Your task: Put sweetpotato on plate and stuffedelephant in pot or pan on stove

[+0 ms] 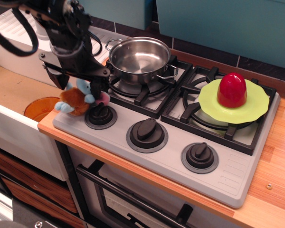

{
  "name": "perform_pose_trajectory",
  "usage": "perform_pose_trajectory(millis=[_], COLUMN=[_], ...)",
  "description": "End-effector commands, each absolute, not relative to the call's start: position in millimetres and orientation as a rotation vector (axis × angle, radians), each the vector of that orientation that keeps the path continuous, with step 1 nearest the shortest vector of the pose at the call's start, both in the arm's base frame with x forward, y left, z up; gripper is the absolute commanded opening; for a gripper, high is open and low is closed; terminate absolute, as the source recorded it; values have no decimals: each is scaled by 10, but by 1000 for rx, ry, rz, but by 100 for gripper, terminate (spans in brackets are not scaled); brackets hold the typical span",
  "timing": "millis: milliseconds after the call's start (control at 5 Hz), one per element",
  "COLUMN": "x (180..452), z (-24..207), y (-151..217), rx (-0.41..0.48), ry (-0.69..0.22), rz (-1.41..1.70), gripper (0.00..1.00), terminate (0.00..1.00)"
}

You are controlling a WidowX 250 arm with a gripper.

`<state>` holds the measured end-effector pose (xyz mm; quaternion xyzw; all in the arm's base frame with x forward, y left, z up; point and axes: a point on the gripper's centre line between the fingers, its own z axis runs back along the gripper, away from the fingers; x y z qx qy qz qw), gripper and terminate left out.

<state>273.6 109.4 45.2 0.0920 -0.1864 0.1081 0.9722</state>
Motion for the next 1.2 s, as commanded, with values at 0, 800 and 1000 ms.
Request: perform_pose_trajectory(millis=[0, 800, 1000], x=[2765, 2793, 2777], z=[447, 642, 1013], y=[1049, 1062, 1072], rx=[182, 164, 193], ry=[-418, -382, -365], rz=[219, 222, 216], gripper=[100, 0, 0], terminate=[0, 0, 0])
